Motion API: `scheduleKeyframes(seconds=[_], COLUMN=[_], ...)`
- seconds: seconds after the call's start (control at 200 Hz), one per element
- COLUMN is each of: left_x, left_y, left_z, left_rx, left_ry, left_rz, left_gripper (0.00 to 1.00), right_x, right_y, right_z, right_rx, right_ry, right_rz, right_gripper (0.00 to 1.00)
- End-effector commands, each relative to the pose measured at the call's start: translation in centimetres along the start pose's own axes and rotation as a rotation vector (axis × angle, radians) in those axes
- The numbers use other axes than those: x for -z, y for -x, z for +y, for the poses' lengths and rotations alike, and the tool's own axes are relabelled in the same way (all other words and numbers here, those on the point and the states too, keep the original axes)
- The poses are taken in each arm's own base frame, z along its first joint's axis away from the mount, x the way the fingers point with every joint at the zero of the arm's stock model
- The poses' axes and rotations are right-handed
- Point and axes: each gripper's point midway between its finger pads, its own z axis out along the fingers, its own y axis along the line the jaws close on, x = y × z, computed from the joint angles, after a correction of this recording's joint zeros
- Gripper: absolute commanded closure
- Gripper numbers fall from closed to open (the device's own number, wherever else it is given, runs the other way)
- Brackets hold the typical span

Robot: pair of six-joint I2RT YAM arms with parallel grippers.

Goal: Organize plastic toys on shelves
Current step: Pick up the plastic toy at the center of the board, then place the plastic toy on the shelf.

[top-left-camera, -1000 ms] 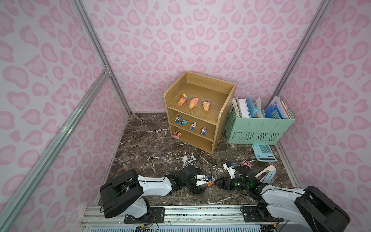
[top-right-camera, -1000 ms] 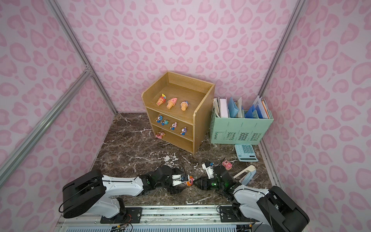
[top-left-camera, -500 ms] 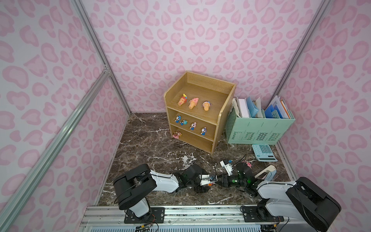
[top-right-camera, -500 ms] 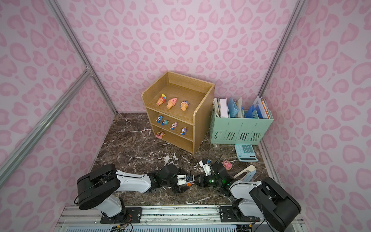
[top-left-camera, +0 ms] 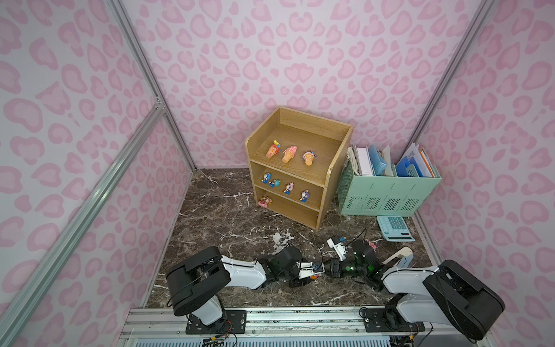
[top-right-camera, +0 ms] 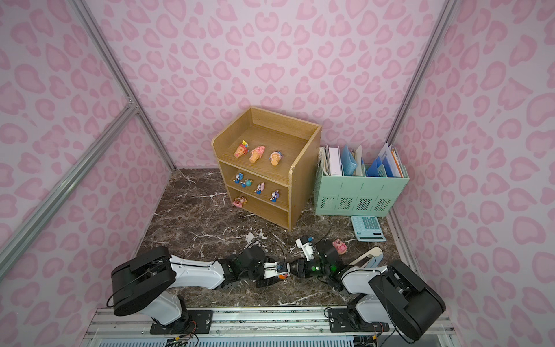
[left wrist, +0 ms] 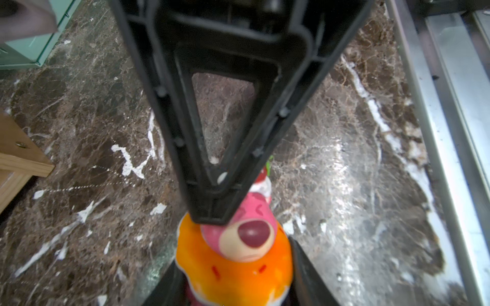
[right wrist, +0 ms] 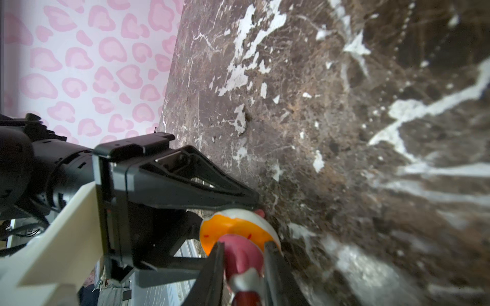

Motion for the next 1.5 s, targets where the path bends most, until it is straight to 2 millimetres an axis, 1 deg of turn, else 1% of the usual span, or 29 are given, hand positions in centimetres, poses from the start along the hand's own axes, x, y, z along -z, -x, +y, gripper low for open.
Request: scheduleKeyframes(seconds=[0.0, 0.1, 0.19, 0.24, 0.3, 0.375, 0.445, 0.525, 0.64, 0.71, 0.885, 0.99, 1.065, 1.31, 1.465, 1.495], left_x=[0.4, 1.0, 1.6, 2.0, 2.7, 3.7, 5.4, 7.0, 9.0, 9.6, 9.9, 10.3, 10.2, 9.7, 8.8, 8.8], left_y=[0.1, -0.2, -0.8, -1.1, -1.5, -2.1, -2.7, -2.6, -2.0, -2.4, -3.8, -4.5, -4.6, -3.7, -4.4, -4.7], left_z=[0.4, 0.9, 1.3, 1.8, 2.7, 4.5, 7.7, 10.5, 13.9, 15.9, 20.4, 22.6, 23.4, 25.5, 26.8, 27.2], left_rx=[0.025, 0.051, 0.074, 0.093, 0.128, 0.199, 0.349, 0.479, 0.550, 0.600, 0.717, 0.773, 0.771, 0.715, 0.733, 0.765], left_ry=[0.031, 0.075, 0.115, 0.152, 0.208, 0.288, 0.435, 0.486, 0.573, 0.616, 0.678, 0.719, 0.741, 0.796, 0.809, 0.809], left_rz=[-0.005, -0.008, 0.004, 0.007, 0.016, 0.014, 0.012, -0.024, -0.106, -0.130, -0.174, -0.206, -0.229, -0.345, -0.399, -0.422], left_gripper=[0.61, 0.62, 0.63, 0.63, 0.63, 0.62, 0.62, 0.62, 0.61, 0.60, 0.60, 0.60, 0.60, 0.59, 0.58, 0.58], right_x=[-0.1, 0.1, 0.5, 0.8, 1.4, 2.3, 3.3, 4.4, 5.7, 6.3, 7.4, 7.9, 8.4, 9.1, 9.3, 9.3], right_y=[1.0, 1.4, 2.0, 2.4, 3.0, 3.8, 4.7, 5.6, 6.5, 6.9, 7.5, 7.8, 8.0, 8.4, 8.5, 8.4], right_z=[1.1, 1.7, 2.2, 2.4, 2.7, 2.7, 2.5, 2.4, 2.3, 2.4, 2.6, 2.8, 2.8, 3.0, 2.9, 2.8], right_rx=[0.051, 0.071, 0.092, 0.103, 0.117, 0.127, 0.130, 0.136, 0.150, 0.154, 0.166, 0.177, 0.183, 0.193, 0.193, 0.189], right_ry=[0.036, 0.049, 0.054, 0.055, 0.058, 0.048, 0.033, 0.010, -0.005, -0.005, -0.011, -0.016, -0.018, -0.014, -0.014, -0.014], right_rz=[-0.022, -0.035, -0.055, -0.071, -0.098, -0.139, -0.186, -0.256, -0.328, -0.353, -0.398, -0.420, -0.436, -0.464, -0.469, -0.468], right_gripper=[0.68, 0.62, 0.56, 0.52, 0.51, 0.51, 0.51, 0.51, 0.51, 0.51, 0.51, 0.51, 0.51, 0.50, 0.50, 0.50])
